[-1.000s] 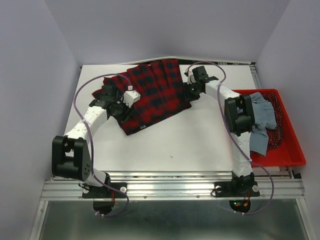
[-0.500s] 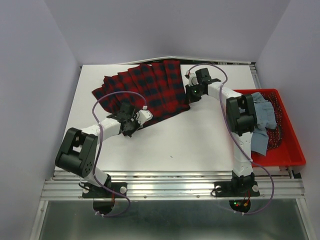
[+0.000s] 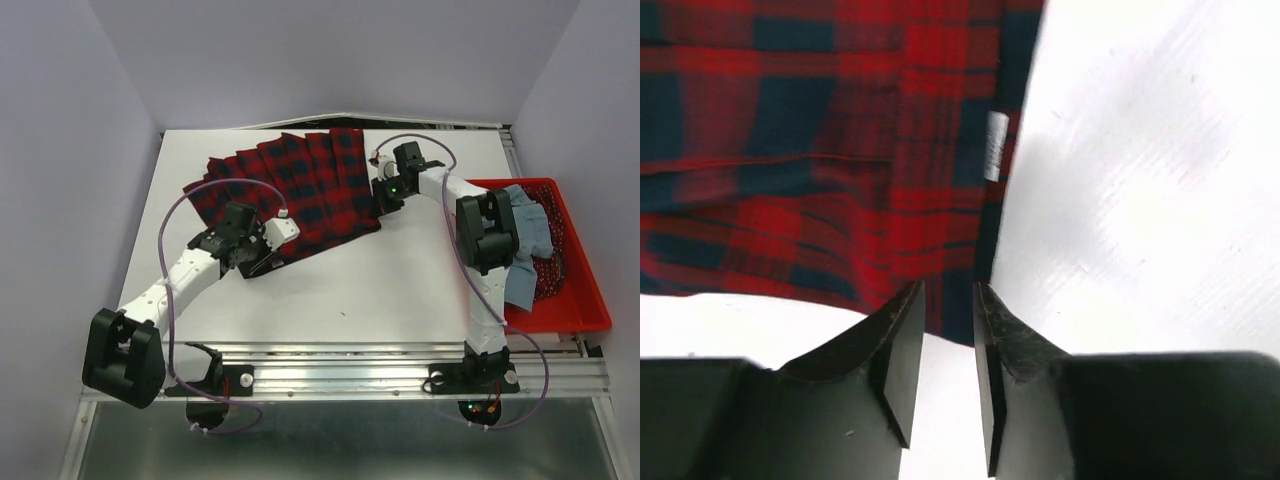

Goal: Fold and stack the skirts
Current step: Flatten the skirt out

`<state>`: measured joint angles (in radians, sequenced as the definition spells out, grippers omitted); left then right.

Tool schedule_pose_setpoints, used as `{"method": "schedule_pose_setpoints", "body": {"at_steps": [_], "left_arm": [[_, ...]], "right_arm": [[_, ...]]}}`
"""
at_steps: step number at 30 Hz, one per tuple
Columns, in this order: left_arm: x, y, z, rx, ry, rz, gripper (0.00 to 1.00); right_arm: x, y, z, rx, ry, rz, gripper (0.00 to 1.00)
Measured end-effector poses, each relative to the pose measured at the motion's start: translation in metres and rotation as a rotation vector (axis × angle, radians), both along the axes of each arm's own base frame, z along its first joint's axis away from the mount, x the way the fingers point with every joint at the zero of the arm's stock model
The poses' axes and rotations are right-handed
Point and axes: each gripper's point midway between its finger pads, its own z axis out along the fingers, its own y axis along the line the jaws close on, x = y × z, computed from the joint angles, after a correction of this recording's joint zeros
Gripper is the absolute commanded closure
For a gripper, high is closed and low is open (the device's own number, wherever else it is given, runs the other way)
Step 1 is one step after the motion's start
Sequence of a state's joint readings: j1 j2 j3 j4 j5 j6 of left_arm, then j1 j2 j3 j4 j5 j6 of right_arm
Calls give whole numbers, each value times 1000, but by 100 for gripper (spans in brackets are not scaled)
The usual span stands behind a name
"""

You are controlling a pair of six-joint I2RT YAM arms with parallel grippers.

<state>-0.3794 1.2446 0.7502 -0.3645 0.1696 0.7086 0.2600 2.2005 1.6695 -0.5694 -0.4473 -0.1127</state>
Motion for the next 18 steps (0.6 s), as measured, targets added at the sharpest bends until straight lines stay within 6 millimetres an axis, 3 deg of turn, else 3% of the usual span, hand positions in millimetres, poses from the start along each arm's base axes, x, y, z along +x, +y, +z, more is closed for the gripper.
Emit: {"method": "schedule_pose_setpoints", "body": {"at_steps": [1, 5, 6, 9, 10, 11, 18], "left_arm": [[5, -3, 13, -18, -21, 6, 54], [21, -9, 33, -37, -55, 18, 51], [23, -10, 31, -35, -50, 18, 39], [20, -11, 15, -9, 6, 10, 37], [18, -12, 8, 1, 28, 2, 24], [16, -14, 4, 5, 41, -5, 22], [9, -35, -3, 16, 42, -60, 23]], "right_arm": [[-1, 0, 0, 4, 3, 1, 99], [-4, 0, 0, 12, 19, 7, 99], [-6, 0, 0, 13, 25, 8, 99], [-8, 0, 0, 16, 36, 11, 99], [-9, 0, 0, 18, 38, 11, 99], [-9, 0, 0, 18, 40, 12, 99], [-12, -1, -1, 15, 50, 15, 99]]}}
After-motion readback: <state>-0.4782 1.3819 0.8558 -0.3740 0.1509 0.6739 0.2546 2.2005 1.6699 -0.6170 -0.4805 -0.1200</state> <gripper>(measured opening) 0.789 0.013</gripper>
